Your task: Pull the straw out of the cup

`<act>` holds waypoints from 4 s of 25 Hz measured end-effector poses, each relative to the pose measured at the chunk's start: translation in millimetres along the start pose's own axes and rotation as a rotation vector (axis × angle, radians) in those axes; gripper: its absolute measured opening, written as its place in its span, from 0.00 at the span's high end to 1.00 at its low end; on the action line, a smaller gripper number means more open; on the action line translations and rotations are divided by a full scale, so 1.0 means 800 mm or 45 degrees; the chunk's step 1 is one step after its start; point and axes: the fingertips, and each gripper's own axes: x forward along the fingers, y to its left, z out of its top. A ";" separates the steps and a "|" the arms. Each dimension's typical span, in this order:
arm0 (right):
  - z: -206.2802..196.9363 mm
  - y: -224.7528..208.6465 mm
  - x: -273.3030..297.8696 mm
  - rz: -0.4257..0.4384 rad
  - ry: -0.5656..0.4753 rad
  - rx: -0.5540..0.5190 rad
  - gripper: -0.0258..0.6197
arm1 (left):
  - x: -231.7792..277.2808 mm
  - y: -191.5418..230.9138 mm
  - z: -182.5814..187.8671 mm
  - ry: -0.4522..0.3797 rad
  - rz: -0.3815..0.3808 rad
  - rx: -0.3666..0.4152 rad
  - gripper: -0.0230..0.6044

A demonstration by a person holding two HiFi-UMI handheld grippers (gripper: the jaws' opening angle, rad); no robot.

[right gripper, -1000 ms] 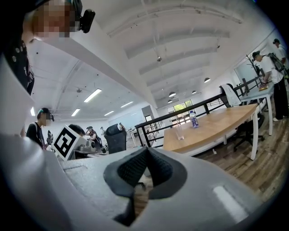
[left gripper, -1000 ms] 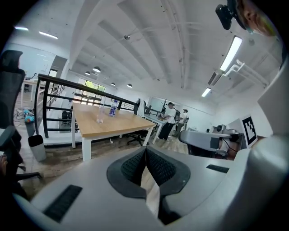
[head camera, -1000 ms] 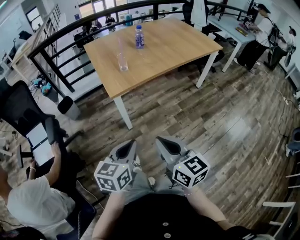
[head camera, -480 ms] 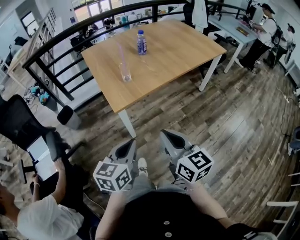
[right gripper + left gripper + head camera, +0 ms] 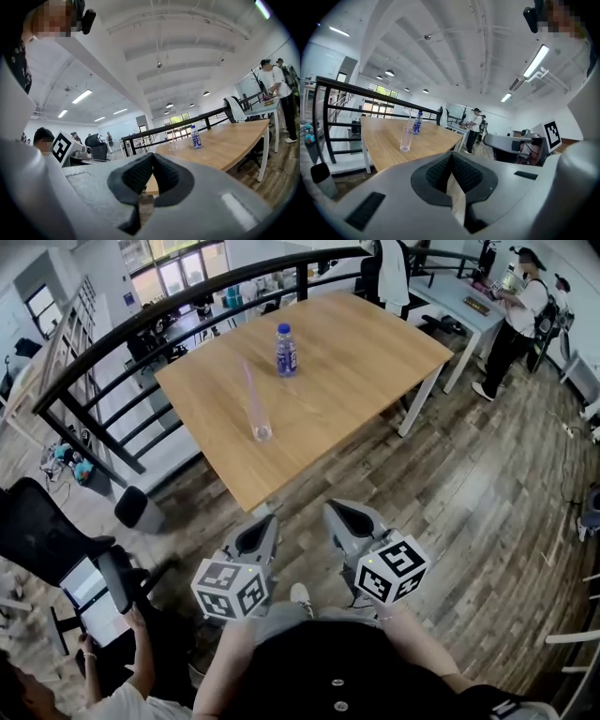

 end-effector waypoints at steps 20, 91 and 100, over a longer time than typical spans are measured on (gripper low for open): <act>-0.012 -0.040 0.102 -0.065 0.087 0.014 0.96 | 0.068 0.092 0.027 0.035 -0.066 -0.080 0.94; 0.032 -0.265 0.424 0.424 0.290 0.142 0.96 | 0.319 0.295 0.161 -0.026 0.387 -0.196 0.94; 0.021 -0.272 0.437 0.403 0.323 0.160 0.96 | 0.327 0.314 0.159 0.000 0.391 -0.171 0.94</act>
